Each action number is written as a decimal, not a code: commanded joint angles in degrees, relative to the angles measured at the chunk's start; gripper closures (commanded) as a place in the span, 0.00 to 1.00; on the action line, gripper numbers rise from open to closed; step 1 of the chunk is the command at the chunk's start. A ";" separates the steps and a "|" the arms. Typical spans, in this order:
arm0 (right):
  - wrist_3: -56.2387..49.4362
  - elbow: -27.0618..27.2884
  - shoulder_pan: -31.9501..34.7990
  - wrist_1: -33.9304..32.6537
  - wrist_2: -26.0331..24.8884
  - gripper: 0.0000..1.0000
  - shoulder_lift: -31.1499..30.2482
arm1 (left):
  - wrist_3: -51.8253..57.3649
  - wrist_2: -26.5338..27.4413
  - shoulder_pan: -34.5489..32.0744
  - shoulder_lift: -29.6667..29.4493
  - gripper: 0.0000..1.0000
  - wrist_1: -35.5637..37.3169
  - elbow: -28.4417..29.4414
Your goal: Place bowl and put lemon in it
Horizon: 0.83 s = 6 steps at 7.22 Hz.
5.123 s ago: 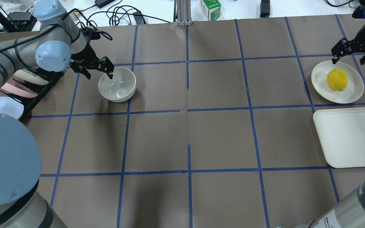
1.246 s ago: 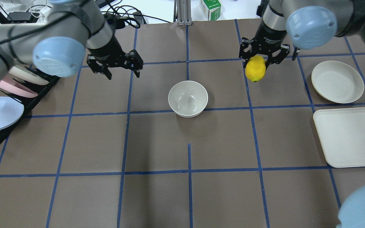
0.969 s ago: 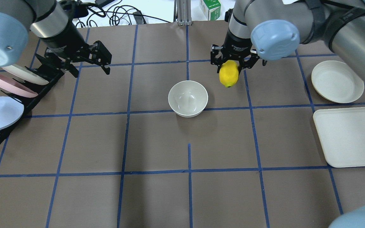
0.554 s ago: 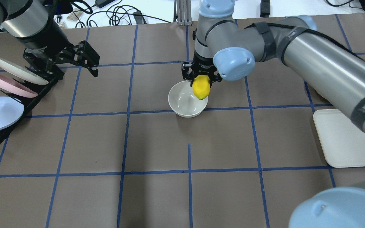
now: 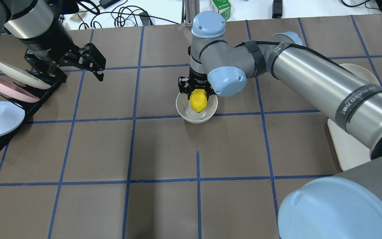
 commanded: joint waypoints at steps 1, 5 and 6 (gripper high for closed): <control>0.04 0.09 0.05 -2.00 -0.01 0.81 2.32 | 0.14 -0.05 -0.22 1.03 0.01 -0.10 -0.68; -0.21 0.09 0.05 -2.63 -0.44 0.00 2.77 | 0.23 0.65 -0.22 1.12 0.00 -0.02 -0.50; -0.48 0.00 -0.21 -2.81 -0.88 0.00 2.34 | 0.22 0.65 -0.04 1.12 0.00 0.07 -0.33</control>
